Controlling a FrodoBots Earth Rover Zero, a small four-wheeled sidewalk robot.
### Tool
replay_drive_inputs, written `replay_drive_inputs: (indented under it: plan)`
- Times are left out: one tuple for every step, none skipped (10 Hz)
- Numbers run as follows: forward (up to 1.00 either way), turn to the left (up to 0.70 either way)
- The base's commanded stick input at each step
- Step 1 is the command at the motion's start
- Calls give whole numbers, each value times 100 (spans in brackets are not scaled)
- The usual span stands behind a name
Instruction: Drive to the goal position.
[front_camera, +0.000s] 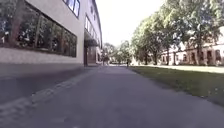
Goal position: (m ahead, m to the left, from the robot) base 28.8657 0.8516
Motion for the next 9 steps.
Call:
replay_drive_inputs:
  plan:
    - [85,0]
    - [85,0]
    - [85,0]
    - [85,0]
    - [85,0]
    - [85,-34]
    - [85,-34]
    - [85,-34]
    - [85,-34]
